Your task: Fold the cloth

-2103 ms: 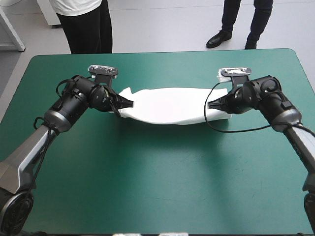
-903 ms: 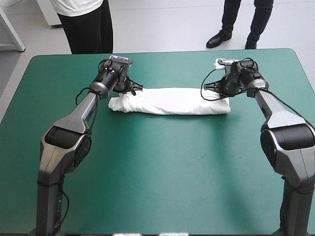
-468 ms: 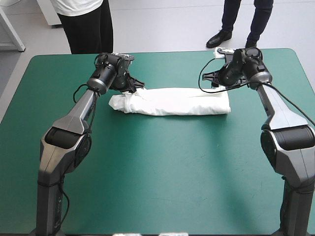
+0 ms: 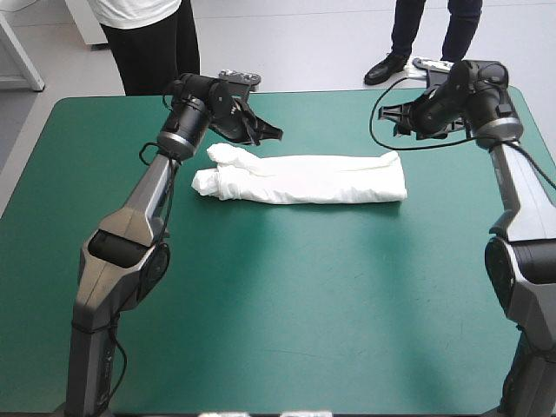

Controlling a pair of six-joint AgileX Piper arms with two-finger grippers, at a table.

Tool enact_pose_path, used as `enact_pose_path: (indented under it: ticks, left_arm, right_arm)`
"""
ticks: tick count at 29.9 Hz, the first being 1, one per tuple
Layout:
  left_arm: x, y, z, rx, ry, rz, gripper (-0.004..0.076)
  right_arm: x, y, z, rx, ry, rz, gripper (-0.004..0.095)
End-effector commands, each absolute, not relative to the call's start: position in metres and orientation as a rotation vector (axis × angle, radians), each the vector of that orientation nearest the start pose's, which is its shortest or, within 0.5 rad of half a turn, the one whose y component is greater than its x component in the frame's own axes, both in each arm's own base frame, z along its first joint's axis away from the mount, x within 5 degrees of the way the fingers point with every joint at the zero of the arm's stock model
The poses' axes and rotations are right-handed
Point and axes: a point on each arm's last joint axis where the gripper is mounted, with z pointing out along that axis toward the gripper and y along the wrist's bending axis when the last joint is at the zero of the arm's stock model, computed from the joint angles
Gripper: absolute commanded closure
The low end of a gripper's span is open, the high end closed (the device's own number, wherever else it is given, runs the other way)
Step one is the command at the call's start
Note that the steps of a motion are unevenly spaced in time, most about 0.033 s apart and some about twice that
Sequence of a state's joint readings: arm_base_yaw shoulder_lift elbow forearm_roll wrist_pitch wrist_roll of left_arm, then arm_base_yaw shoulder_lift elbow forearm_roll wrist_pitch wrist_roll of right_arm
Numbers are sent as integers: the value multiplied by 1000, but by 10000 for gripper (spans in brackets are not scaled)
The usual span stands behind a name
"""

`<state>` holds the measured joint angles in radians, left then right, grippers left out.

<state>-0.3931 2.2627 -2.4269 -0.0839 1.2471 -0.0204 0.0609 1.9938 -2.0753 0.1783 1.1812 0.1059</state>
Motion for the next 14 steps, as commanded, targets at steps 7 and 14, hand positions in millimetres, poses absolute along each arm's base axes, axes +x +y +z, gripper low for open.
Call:
enact_pose_path:
  ticks: [7, 14]
  left_arm:
    - [415, -261, 352, 656, 2413, -384, 734]
    - [426, -281, 306, 689, 2495, -395, 734]
  right_arm:
    - [422, -2, 393, 150, 2467, 423, 513]
    - [423, -4, 389, 131, 2469, 437, 517]
